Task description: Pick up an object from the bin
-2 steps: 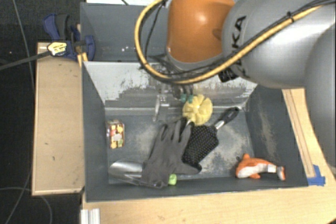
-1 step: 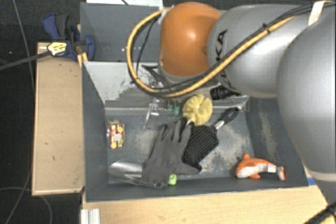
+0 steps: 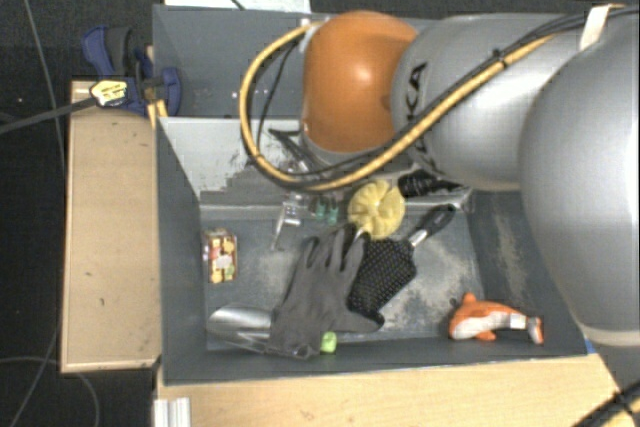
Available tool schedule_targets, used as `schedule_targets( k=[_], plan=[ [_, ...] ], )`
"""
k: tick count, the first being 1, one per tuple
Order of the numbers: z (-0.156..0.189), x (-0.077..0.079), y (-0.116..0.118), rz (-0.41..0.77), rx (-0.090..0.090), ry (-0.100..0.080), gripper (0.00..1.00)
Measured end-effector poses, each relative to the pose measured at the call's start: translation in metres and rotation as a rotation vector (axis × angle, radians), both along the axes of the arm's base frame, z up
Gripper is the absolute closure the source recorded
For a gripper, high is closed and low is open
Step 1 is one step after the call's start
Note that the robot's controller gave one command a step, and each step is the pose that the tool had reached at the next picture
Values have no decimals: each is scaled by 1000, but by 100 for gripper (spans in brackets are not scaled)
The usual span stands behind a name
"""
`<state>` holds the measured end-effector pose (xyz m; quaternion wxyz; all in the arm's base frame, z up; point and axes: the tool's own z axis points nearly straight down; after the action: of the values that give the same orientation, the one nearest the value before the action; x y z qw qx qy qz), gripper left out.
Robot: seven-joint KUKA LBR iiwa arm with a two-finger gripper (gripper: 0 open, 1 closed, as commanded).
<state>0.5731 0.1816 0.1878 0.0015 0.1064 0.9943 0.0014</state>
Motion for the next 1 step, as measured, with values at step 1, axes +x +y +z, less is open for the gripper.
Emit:
schedule_targets(
  k=[1],
  plan=[
    [-6,-9,-22,99,-2,0,0]
  ],
)
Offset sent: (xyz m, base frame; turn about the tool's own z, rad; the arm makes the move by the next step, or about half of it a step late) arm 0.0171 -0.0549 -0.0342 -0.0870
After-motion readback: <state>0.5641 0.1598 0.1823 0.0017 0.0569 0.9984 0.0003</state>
